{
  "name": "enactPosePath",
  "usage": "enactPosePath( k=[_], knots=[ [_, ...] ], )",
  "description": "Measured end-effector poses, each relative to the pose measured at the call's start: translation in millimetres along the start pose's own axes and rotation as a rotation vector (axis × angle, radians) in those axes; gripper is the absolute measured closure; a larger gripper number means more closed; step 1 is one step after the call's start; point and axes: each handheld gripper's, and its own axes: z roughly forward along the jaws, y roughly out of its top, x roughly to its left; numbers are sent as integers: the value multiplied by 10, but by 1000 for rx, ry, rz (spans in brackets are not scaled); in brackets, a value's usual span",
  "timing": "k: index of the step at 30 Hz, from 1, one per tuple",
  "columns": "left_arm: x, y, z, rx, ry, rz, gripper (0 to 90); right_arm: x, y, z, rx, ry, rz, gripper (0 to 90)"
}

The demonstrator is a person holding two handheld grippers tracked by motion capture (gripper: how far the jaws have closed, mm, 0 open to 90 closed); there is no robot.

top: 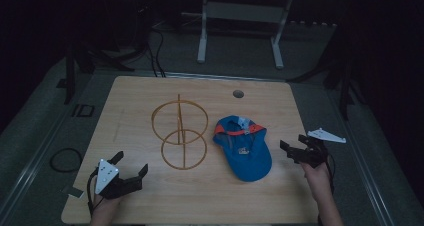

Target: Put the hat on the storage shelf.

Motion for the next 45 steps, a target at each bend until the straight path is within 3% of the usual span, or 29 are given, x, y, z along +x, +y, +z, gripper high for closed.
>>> enactPosePath(
  k=[1, 3, 8, 11, 13, 18, 26, 31, 38, 40, 42, 45],
  knots=[
    [-6, -8, 12, -5, -23, 6, 48, 15, 40, 21, 5, 12, -11, 129],
    [-10, -9, 27, 5, -72, -23, 67, 41, 113, 64, -2, 29, -20, 130],
    [12, -18, 51, 62, -73, -65, 89, 95, 276, 187, -4, 57, -52, 131],
    [31, -24, 54, 64, -81, -86, 90, 113, 338, 244, -9, 75, -65, 131],
    [32, -16, 45, 67, -50, -91, 87, 150, 432, 336, -3, 92, -88, 136],
    [38, 7, 24, 76, -40, -131, 64, 208, 538, 527, 21, 119, -119, 161],
    [-31, 58, -7, 99, -63, -92, 63, 332, 618, 853, 78, 126, -174, 171],
    [-42, 80, -18, 102, -61, -88, 30, 402, 671, 1047, 105, 165, -183, 172],
    [-37, 61, 3, 129, -62, -87, 29, 445, 669, 1312, 161, 176, -209, 172],
    [-39, 59, 0, 127, -55, -78, 29, 453, 663, 1384, 189, 208, -194, 173],
    [-42, 61, -6, 122, -47, -72, 30, 486, 650, 1461, 217, 175, -233, 173],
    [-45, 56, -6, 122, -44, -71, 30, 483, 646, 1538, 222, 178, -226, 225]
  ],
)
